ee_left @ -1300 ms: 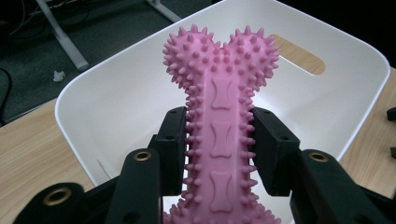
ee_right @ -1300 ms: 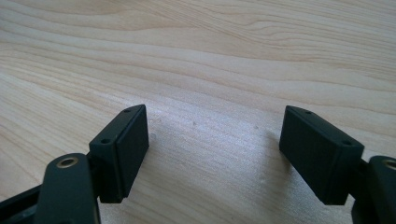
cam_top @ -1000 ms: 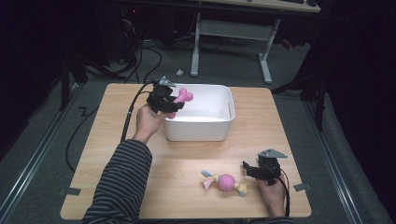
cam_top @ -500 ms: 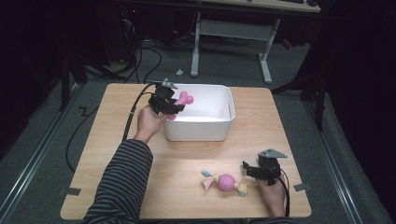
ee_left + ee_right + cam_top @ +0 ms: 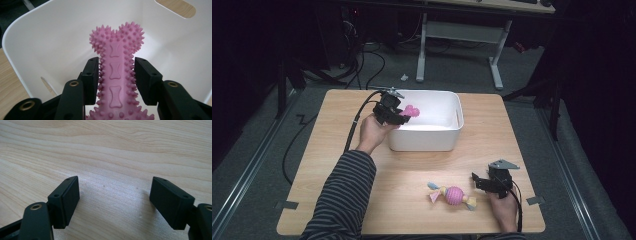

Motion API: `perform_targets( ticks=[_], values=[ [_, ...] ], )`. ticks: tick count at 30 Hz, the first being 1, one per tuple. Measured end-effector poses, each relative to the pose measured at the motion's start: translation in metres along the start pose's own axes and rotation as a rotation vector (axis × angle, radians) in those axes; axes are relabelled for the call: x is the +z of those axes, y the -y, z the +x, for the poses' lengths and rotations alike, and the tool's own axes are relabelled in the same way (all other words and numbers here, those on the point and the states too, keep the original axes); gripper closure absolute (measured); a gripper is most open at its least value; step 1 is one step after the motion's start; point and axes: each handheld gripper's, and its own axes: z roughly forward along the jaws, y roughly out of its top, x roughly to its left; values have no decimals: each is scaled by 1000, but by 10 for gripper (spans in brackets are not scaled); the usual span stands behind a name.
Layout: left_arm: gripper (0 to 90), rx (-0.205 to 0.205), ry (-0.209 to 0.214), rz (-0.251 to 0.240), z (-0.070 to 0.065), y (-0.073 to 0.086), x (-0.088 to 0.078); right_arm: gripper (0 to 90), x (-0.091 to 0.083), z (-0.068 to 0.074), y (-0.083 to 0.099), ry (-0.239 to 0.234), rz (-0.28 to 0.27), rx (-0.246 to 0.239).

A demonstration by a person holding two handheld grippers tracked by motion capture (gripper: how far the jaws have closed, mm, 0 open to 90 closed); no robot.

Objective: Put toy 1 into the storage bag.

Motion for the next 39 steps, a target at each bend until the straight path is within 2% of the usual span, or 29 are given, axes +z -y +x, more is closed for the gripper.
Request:
perform_targets(
  ticks=[3, 5, 12, 18, 23, 27, 35, 39],
  values=[
    [561, -7, -1, -23, 1, -1, -5, 240, 0, 0, 0, 0, 0, -1],
    [561, 0, -5, -21, 1, 0, -8, 236, 0, 0, 0, 1, -1, 0],
    [549, -16, -14, -67, 3, 9, -19, 236, 0, 0, 0, 2, 0, 1],
    [516, -4, -15, -121, -1, 8, -37, 236, 0, 0, 0, 2, -1, 1],
    [483, 15, -34, -151, -6, 10, -51, 236, 0, 0, 0, 1, -1, 0],
    [458, -6, -30, -194, -8, 17, -61, 236, 0, 0, 0, 2, 0, 1],
    [443, -27, -21, -234, -9, 33, -78, 236, 0, 0, 0, 2, -1, -1],
    [428, -28, -25, -238, -11, 39, -84, 236, 0, 0, 0, 0, 0, -1]
  ],
)
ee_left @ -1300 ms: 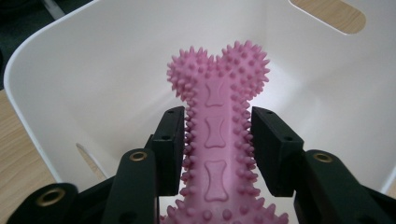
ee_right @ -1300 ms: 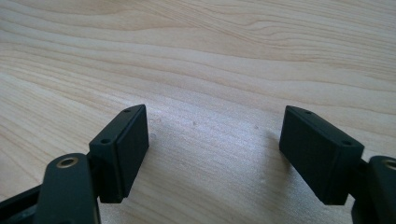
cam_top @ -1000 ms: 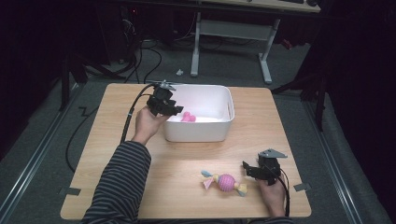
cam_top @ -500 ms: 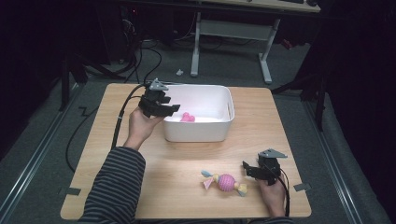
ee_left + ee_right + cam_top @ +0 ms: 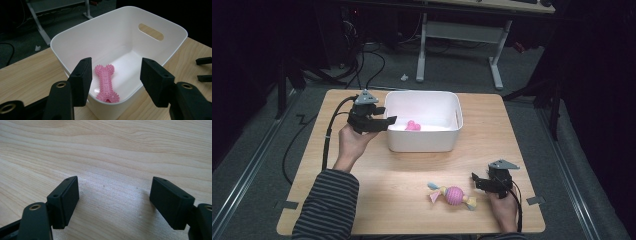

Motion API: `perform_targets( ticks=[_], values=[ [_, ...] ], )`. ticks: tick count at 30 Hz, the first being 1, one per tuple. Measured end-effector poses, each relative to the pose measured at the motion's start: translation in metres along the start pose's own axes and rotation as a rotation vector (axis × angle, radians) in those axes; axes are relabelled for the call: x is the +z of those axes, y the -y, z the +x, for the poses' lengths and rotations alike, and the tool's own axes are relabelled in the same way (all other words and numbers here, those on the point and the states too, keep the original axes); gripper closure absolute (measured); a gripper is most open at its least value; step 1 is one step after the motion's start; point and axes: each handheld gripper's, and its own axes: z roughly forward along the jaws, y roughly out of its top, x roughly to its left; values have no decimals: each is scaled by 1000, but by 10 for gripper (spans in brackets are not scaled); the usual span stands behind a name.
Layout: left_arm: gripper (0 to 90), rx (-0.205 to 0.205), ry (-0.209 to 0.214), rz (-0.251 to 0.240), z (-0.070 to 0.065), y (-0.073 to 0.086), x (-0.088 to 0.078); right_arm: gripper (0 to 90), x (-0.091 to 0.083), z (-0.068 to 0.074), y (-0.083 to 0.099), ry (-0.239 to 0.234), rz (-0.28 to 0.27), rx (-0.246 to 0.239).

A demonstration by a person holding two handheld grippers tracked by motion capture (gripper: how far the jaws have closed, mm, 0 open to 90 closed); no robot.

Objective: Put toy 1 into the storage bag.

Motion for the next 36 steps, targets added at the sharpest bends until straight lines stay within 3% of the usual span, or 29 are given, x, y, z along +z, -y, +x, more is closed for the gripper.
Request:
perform_targets(
  ticks=[13, 23, 27, 36],
  values=[
    [380, 5, -36, -24, -6, 19, -20, 236, 0, 0, 0, 1, -1, -1],
    [378, -17, -21, -37, -10, 37, -25, 236, 0, 0, 0, 3, -2, -1],
    [378, -25, -46, -39, -10, 44, -26, 236, 0, 0, 0, 3, -2, -1],
    [379, -61, -44, -55, -10, 62, -31, 236, 0, 0, 0, 3, -2, -1]
  ],
)
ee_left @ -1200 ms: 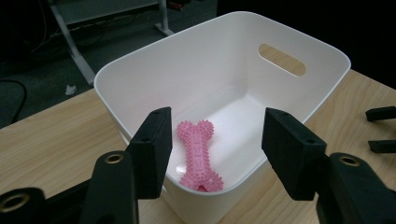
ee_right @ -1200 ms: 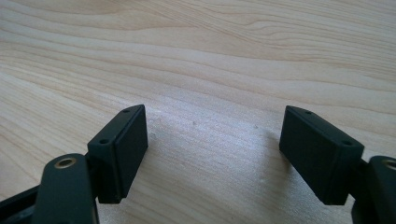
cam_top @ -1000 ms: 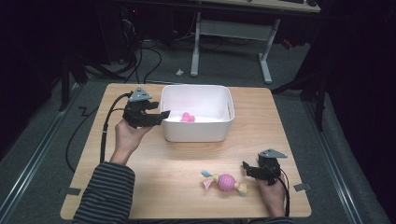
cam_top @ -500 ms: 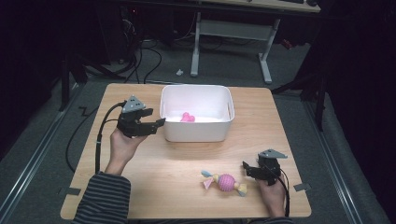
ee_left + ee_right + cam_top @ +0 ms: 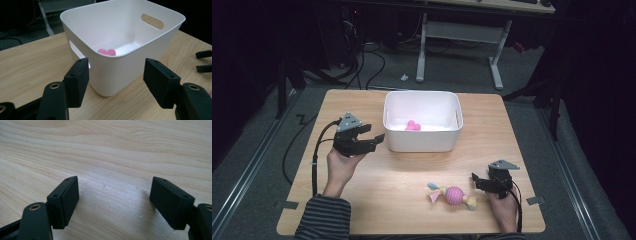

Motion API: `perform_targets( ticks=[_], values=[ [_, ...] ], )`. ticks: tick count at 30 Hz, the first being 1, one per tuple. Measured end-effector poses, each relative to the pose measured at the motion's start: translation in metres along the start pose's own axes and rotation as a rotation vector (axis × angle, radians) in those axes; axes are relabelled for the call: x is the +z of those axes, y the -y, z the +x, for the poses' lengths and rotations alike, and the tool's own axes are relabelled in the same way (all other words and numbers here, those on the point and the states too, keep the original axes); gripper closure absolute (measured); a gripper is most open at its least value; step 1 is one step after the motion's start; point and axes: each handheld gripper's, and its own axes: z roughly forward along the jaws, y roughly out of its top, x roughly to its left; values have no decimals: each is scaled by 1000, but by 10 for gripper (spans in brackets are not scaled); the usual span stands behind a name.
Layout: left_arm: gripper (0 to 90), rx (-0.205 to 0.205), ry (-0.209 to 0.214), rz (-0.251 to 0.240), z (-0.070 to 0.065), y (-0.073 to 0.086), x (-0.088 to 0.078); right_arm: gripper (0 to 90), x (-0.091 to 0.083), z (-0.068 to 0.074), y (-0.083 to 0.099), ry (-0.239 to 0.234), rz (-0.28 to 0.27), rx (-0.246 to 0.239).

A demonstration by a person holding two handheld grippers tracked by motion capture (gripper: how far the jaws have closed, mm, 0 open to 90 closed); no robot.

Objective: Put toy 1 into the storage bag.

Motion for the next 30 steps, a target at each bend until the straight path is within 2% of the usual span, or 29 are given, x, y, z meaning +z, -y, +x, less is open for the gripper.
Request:
perform_targets(
  ticks=[5, 9, 24, 27, 30],
  values=[
    [379, -23, 4, 6, 0, 14, 0, 236, 0, 0, 0, 0, 0, 0],
    [379, -71, 33, 8, 1, 25, 1, 236, 0, 0, 0, 0, 0, 1],
    [378, -123, 49, 44, -1, 55, 8, 236, 0, 0, 0, 0, 0, 1],
    [379, -138, 43, 48, -1, 60, 9, 236, 0, 0, 0, 0, 0, 1],
    [384, -143, 7, 38, -2, 66, 10, 236, 0, 0, 0, 0, 1, 3]
  ],
)
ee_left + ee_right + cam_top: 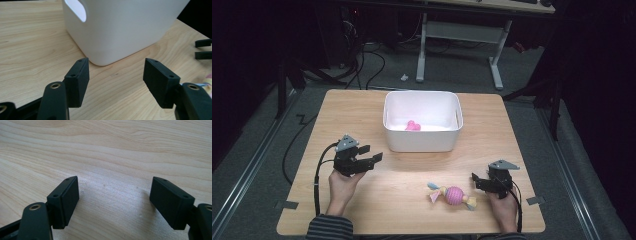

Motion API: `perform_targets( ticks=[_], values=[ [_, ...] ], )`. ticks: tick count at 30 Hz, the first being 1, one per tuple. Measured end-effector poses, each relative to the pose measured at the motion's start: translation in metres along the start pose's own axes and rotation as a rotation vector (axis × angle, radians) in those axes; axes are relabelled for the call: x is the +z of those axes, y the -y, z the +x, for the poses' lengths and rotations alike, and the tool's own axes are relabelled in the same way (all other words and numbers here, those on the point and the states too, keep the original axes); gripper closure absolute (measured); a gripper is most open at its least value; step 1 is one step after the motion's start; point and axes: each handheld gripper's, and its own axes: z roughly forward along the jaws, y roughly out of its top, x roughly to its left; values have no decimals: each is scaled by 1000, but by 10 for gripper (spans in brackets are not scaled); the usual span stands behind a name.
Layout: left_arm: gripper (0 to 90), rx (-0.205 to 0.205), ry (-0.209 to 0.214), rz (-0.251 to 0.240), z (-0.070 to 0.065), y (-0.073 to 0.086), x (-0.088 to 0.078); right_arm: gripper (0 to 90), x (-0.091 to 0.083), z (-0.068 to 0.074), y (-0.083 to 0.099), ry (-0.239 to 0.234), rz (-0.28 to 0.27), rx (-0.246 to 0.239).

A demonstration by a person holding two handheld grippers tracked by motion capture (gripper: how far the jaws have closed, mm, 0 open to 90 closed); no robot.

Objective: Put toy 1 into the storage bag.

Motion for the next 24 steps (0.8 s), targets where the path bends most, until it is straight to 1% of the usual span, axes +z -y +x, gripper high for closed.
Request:
perform_targets(
  ticks=[5, 7, 8, 9, 12, 17, 21, 24],
  values=[
    [386, -14, -13, 21, 2, 9, 5, 236, 0, 0, 0, 0, 0, -2],
    [385, -16, -16, 36, 1, 13, 8, 236, 0, 0, 0, 0, -1, -2],
    [385, -12, -18, 51, 1, 15, 10, 236, 0, 0, 0, 0, 0, -2],
    [384, -6, -25, 54, 0, 16, 11, 236, 0, 0, 0, 0, 0, -2],
    [385, -5, -26, 67, -2, 22, 15, 236, 0, 0, 0, 0, 0, -2],
    [385, -15, -34, 89, -1, 31, 21, 236, 0, 0, 0, 0, -1, -2],
    [385, 3, -58, 112, -2, 37, 28, 236, 0, 0, 0, 0, -1, -2],
    [382, 5, -80, 138, -1, 42, 34, 236, 0, 0, 0, 0, -1, -4]
  ],
)
